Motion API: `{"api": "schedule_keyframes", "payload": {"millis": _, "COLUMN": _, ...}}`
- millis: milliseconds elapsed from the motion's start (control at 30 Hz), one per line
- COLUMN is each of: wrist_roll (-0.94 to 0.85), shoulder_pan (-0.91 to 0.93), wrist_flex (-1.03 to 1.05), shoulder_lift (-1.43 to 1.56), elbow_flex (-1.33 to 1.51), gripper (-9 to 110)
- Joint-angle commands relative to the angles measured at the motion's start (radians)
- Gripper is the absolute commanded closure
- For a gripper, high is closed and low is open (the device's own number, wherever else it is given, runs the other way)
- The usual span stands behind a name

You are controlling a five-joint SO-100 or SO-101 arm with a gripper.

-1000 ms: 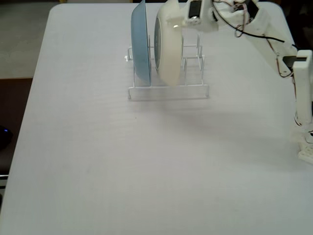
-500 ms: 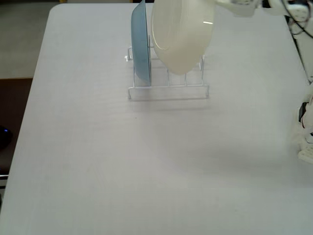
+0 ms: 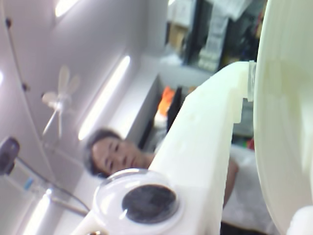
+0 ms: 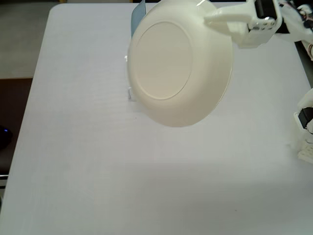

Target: Would you please take all the plates for me?

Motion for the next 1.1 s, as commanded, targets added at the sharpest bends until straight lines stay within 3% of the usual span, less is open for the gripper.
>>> {"api": "schedule_keyframes", "payload": {"millis": 0, "wrist_roll": -0.008, "shoulder_pan": -0.015, "wrist_flex": -0.193, "shoulder_lift": 0.061, "elbow_flex": 0.052, "gripper": 102}}
{"api": "schedule_keyframes", "payload": {"millis": 500, "wrist_roll": -0.003, "shoulder_pan": 0.081, "wrist_flex": -0.497, "shoulder_lift": -0.106, "elbow_flex": 0.089, "gripper": 102}}
{"api": "schedule_keyframes", "payload": {"millis": 1067, "wrist_roll": 0.025, "shoulder_pan": 0.089, "wrist_flex": -0.551, "shoulder_lift": -0.167, "elbow_flex": 0.091, "gripper": 102}}
